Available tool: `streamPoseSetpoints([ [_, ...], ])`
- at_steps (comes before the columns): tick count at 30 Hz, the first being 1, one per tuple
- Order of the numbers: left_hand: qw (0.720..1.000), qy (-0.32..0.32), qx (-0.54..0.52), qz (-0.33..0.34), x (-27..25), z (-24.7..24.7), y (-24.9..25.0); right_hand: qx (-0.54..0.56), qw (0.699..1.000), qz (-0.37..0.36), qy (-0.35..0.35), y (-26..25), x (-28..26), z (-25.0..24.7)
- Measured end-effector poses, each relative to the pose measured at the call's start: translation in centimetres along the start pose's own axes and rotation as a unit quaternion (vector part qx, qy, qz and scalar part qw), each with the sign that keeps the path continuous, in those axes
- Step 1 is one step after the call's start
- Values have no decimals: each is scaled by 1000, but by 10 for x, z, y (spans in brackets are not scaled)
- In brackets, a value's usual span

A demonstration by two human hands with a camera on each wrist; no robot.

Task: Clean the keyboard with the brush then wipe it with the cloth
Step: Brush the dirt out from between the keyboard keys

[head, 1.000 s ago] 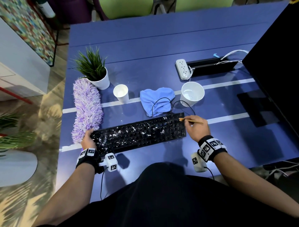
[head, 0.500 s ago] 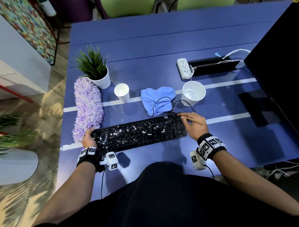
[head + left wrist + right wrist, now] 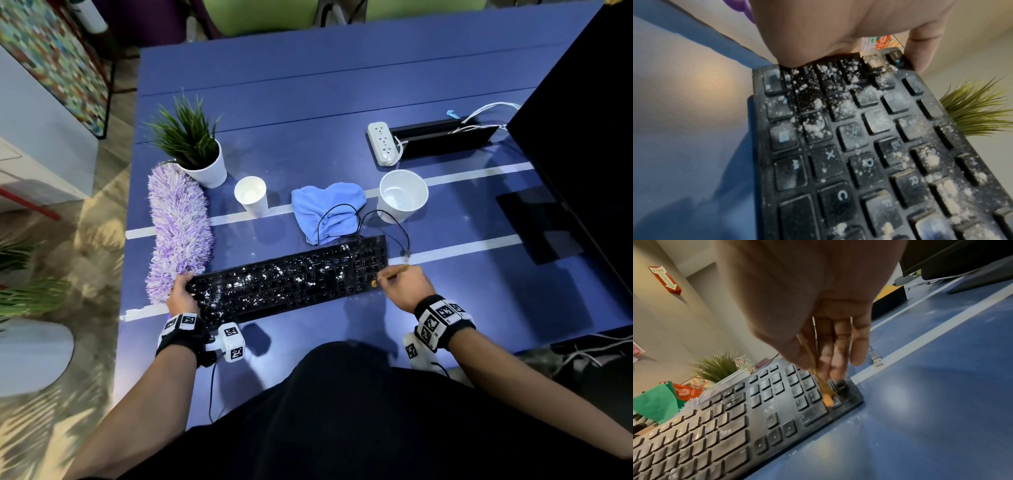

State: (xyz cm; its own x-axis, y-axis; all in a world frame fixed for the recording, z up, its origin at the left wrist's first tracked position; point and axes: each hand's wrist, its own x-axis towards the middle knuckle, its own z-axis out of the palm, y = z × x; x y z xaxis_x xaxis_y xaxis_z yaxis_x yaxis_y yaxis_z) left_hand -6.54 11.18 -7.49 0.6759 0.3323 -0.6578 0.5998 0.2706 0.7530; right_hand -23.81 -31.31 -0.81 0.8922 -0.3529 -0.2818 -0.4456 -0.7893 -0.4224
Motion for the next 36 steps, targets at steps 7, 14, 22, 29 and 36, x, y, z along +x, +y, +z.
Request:
streamPoseSetpoints([
  [7, 1000, 9, -15, 11, -2, 3, 0, 113, 990, 23, 86, 1, 15, -14],
  [14, 1000, 2, -6, 12, -4, 2, 1, 64, 996, 15, 55, 11, 10, -9],
  [22, 1000, 17, 4, 11, -4, 2, 0, 231, 941, -46, 241, -5, 8, -22],
  [29, 1000, 9, 0, 8, -14, 5, 5, 7, 998, 62, 16, 23, 16, -7],
  [36, 999, 22, 41, 15, 3, -4, -2, 230, 944, -32, 234, -5, 13, -29],
])
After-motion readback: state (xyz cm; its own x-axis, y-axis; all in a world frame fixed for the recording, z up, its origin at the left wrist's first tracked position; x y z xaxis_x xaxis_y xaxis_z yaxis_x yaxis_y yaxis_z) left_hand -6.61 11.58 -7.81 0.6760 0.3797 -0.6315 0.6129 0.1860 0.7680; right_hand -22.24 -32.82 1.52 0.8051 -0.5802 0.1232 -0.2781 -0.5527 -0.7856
